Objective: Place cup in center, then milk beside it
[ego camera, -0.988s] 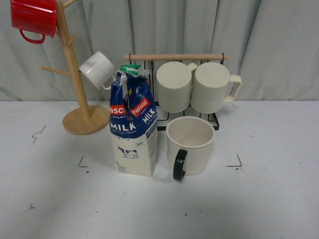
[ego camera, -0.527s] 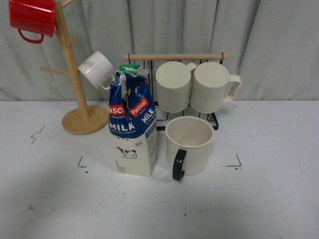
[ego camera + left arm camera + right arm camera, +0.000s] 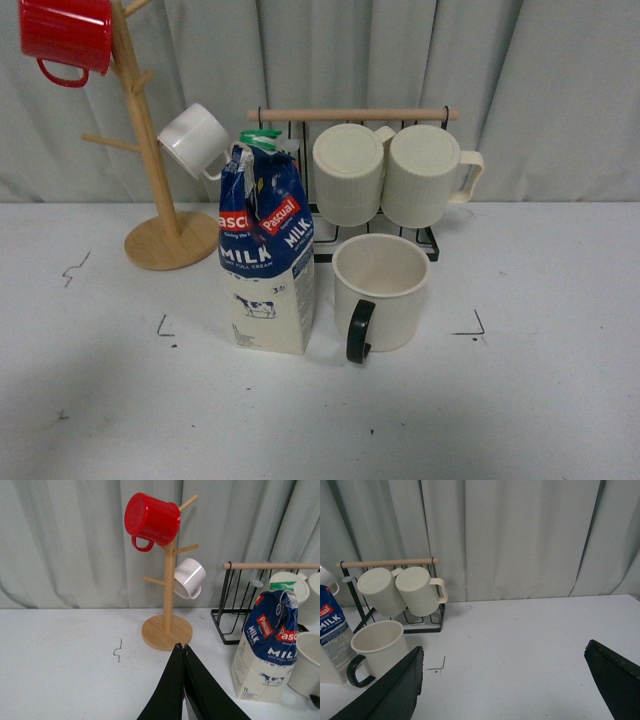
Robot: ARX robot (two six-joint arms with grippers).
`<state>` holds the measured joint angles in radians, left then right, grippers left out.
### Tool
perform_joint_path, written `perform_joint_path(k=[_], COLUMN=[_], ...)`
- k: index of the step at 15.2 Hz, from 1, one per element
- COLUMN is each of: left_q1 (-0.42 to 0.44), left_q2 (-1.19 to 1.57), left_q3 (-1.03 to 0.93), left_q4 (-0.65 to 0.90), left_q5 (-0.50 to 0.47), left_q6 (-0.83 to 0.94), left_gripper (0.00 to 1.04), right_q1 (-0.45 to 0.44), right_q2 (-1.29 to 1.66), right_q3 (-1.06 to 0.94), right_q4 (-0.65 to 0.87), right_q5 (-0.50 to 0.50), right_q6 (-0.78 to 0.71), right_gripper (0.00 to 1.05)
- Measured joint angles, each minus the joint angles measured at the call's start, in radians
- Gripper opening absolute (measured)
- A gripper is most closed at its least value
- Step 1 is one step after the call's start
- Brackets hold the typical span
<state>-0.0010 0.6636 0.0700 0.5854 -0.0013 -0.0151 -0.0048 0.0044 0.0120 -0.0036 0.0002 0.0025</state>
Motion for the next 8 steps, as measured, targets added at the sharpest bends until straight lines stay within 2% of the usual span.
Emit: perform_joint_path(k=[4, 5, 8], left_q1=[0.000, 0.000, 0.000], left_q2=[-0.065, -0.090, -0.388], left_q3=[-0.020, -0.049, -0.059], left_q4=[-0.049, -0.004, -0.312], left_q5=[0.001, 0.000, 0.001], left_q6=[0.000, 0.000, 0.000], left_gripper=[0.02, 0.02, 0.02], right_q1=[0.000, 0.000, 0.000], right_q2=[0.000, 0.000, 0.000], right_q3=[0.000, 0.000, 0.000], right_q4=[0.000, 0.000, 0.000], right_q5=[0.000, 0.000, 0.000], right_q6=[0.000, 0.000, 0.000], right_gripper=[0.98, 0.98, 0.98])
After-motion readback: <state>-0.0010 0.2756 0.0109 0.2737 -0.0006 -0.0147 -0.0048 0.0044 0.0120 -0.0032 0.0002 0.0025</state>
